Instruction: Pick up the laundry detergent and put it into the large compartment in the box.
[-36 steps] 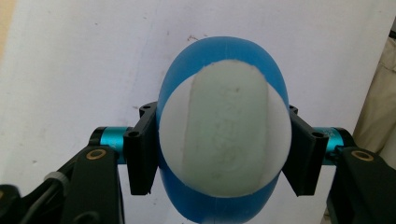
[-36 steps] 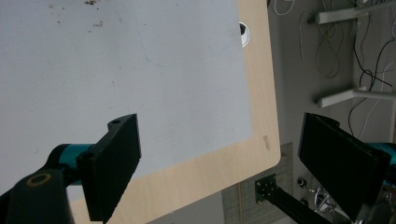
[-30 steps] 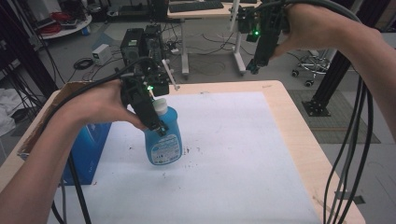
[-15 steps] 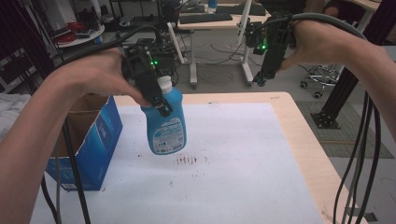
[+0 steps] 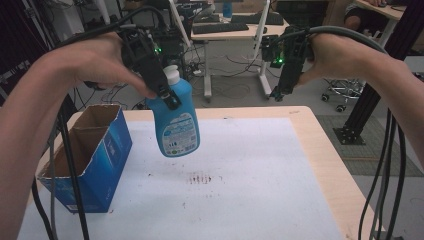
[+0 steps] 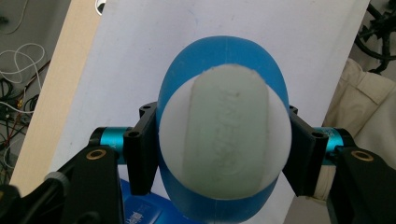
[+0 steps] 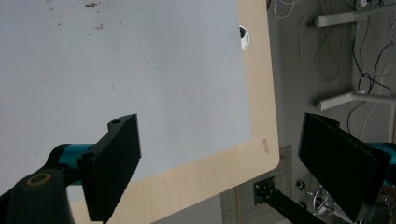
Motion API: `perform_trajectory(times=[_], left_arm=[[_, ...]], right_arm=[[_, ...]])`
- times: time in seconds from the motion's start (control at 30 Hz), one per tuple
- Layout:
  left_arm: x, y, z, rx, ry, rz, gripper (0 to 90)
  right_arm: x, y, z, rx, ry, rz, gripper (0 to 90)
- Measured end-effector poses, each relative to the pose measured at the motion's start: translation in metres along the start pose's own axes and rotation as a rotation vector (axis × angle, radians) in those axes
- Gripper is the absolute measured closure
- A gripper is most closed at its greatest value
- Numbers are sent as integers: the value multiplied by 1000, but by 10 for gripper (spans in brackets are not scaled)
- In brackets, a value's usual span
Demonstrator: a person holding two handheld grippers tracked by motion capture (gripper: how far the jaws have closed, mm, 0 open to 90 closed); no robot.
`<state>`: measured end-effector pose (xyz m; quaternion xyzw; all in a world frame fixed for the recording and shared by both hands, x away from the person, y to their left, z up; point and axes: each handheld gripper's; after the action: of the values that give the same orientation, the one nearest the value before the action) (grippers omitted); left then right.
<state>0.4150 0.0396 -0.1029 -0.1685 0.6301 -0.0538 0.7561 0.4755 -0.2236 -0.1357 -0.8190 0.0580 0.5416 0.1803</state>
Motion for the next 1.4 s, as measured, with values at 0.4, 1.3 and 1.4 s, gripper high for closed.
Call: perform_trajectory(times=[0.4,1.3,1.4], left_arm=[[-16,23,6,-47,-39,-15,387],[-71,99,8,-202,-159,-31,387],[-76,110,9,-223,-164,-25,386]], right_arm=[[3,-3,0,0,-2,5,124],[8,-7,1,-22,-1,20,124],[8,-8,1,-25,-2,20,124]])
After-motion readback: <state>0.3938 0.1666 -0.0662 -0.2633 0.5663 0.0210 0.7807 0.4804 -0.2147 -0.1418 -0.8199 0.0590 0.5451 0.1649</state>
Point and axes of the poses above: each handheld gripper's, and its own axes: x roughly forward along the jaws, y roughly out of its underside, z roughly to its left, and after that the axes turned 13 degrees about x, right-handed
